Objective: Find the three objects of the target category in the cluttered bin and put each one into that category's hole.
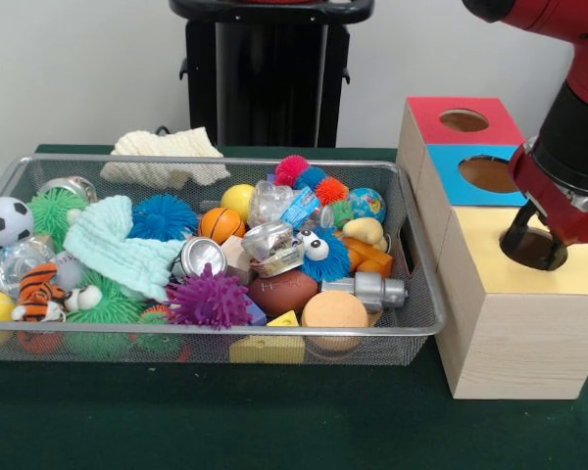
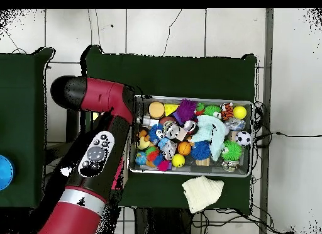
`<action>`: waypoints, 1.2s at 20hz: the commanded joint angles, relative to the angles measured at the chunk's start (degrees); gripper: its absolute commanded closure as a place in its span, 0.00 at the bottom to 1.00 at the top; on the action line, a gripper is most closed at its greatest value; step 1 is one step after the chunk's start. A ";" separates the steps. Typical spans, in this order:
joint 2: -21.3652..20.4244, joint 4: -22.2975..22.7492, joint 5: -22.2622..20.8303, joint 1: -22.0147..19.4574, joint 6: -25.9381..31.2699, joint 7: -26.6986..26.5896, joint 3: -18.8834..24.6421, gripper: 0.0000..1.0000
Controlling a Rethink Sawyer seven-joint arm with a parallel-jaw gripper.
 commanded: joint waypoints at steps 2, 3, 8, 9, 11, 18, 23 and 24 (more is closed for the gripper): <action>-4.17 -0.72 0.30 -2.06 4.55 13.30 1.24 1.00; -4.24 -0.63 0.18 -2.11 4.53 12.83 1.37 1.00; -4.61 -0.69 -0.22 -2.03 5.37 13.86 0.10 1.00; -4.63 -0.46 -0.16 -1.99 4.92 13.95 0.10 1.00; -4.17 -0.44 0.05 -2.05 3.71 13.92 0.36 1.00; -5.11 -1.03 0.27 -2.30 4.81 13.76 0.17 1.00; -7.25 -5.08 -0.76 -4.68 10.13 11.81 -1.99 1.00; -7.46 -6.12 -1.27 -5.81 10.86 10.00 -2.16 1.00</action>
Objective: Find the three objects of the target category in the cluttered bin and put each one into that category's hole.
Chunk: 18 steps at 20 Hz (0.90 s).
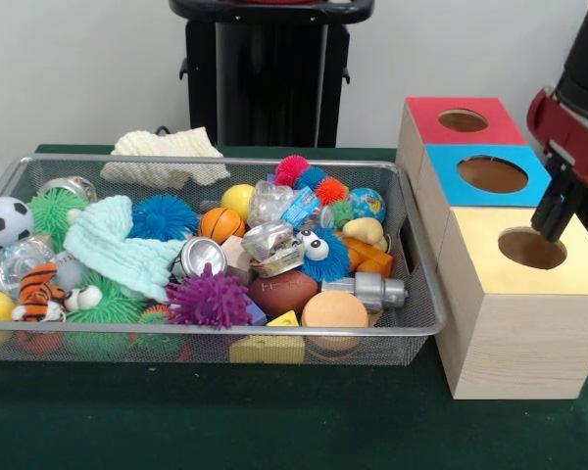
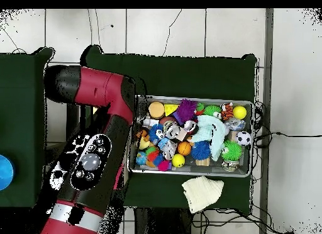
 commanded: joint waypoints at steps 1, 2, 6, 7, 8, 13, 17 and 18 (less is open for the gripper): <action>-3.05 -5.85 -1.63 -6.32 10.73 7.80 0.83 1.00; -3.47 -6.96 -2.03 -7.64 12.10 5.61 1.09 1.00; -5.00 -9.07 -4.45 -11.43 13.60 -1.64 1.83 1.00; -5.35 -8.96 -5.11 -12.13 12.47 -3.33 2.24 1.00; -5.56 -9.09 -5.75 -13.06 11.68 -5.01 2.76 1.00; -5.27 -11.00 -10.09 -18.21 7.10 -14.07 5.34 1.00; -5.29 -11.07 -13.38 -21.61 1.83 -22.17 9.47 1.00; -5.20 -11.82 -14.05 -22.63 1.42 -24.73 10.74 1.00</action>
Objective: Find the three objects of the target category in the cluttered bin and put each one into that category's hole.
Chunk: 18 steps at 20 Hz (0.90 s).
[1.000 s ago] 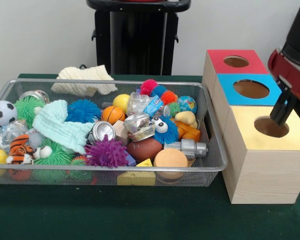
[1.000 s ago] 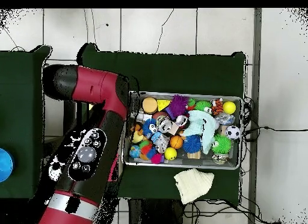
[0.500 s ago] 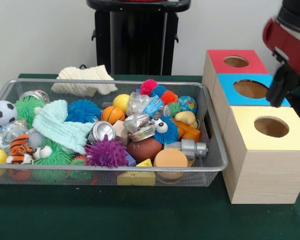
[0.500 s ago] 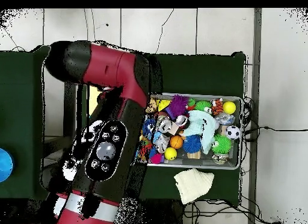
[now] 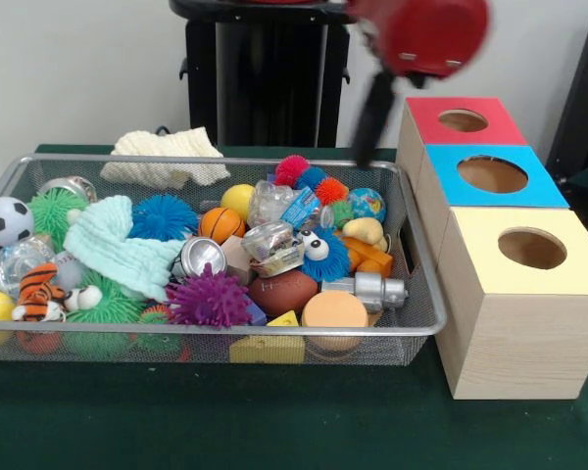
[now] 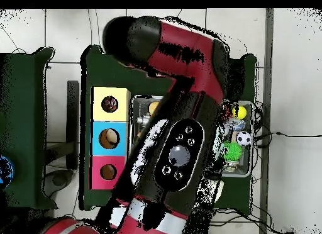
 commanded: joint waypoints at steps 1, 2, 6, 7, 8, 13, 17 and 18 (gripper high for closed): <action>0.52 -1.16 -7.43 -6.89 -5.64 -25.85 11.83 1.00; 0.71 -2.00 -7.85 -7.99 -5.77 -28.02 13.19 1.00; 1.59 -5.19 -9.45 -10.80 -4.08 -32.23 16.75 1.00; 1.56 -5.19 -10.00 -10.73 -3.86 -31.59 16.70 1.00; 1.36 -4.43 -10.28 -10.55 -4.40 -30.55 16.89 1.00; -1.18 5.09 -10.40 -10.22 -11.79 -28.75 21.10 1.00; -3.10 9.67 -10.92 -10.40 -15.02 -27.97 22.97 1.00; -3.32 9.75 -11.44 -10.56 -15.16 -28.09 23.15 1.00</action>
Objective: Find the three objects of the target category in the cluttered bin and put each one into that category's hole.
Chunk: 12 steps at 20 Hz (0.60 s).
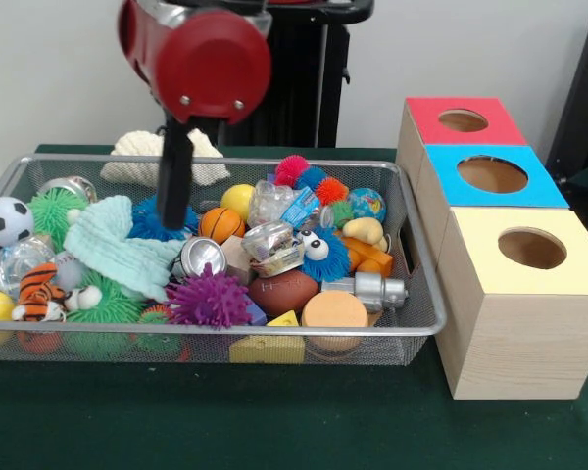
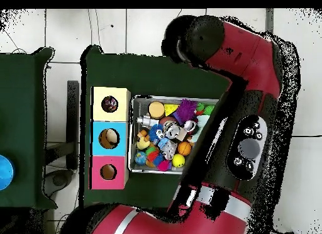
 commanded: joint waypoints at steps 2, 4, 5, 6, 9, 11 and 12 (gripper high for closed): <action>-2.23 11.65 -4.33 -0.63 -5.47 -13.15 11.08 1.00; -2.52 11.13 -5.06 -1.06 -4.21 -13.21 11.51 1.00; -2.77 11.10 -5.37 -1.21 -3.85 -13.04 11.71 1.00; -3.06 11.38 -5.50 -1.35 -3.50 -12.84 12.06 1.00; -3.48 11.91 -5.95 -1.67 -3.44 -12.36 12.94 1.00; -3.50 11.87 -6.38 -1.89 -3.55 -12.12 13.43 1.00; -3.52 11.81 -6.62 -2.06 -3.56 -12.04 13.75 1.00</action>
